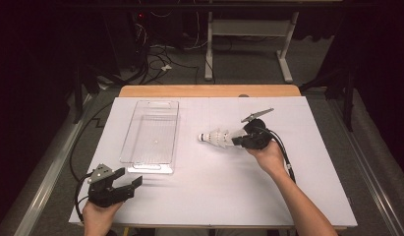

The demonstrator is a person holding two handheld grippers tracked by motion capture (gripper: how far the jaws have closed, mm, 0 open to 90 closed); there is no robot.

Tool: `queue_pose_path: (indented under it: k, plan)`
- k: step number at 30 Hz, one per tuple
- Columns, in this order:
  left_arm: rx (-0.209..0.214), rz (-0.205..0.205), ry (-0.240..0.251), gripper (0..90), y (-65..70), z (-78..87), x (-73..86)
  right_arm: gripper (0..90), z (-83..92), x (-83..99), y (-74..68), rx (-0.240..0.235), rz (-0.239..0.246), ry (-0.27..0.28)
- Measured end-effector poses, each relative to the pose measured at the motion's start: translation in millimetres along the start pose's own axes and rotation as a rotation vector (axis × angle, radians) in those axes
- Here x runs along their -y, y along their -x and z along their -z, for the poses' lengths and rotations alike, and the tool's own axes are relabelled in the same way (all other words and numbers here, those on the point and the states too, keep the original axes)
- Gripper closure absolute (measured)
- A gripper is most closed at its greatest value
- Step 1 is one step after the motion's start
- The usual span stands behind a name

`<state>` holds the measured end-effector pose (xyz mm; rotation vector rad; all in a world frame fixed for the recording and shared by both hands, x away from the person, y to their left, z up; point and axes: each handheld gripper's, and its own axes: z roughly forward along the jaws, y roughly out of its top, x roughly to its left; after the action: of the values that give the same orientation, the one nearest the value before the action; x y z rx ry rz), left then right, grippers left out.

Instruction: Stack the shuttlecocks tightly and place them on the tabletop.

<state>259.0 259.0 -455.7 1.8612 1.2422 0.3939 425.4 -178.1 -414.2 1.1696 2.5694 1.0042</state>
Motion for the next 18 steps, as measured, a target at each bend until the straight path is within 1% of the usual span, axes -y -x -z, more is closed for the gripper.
queue_pose_path:
  k: [18]
  plan:
    - [0.004, 0.001, 0.009, 24.0, 0.1, 0.5, -0.1, 90.0, -6.6, -2.3, -2.7, -0.017, 0.006, -0.002]
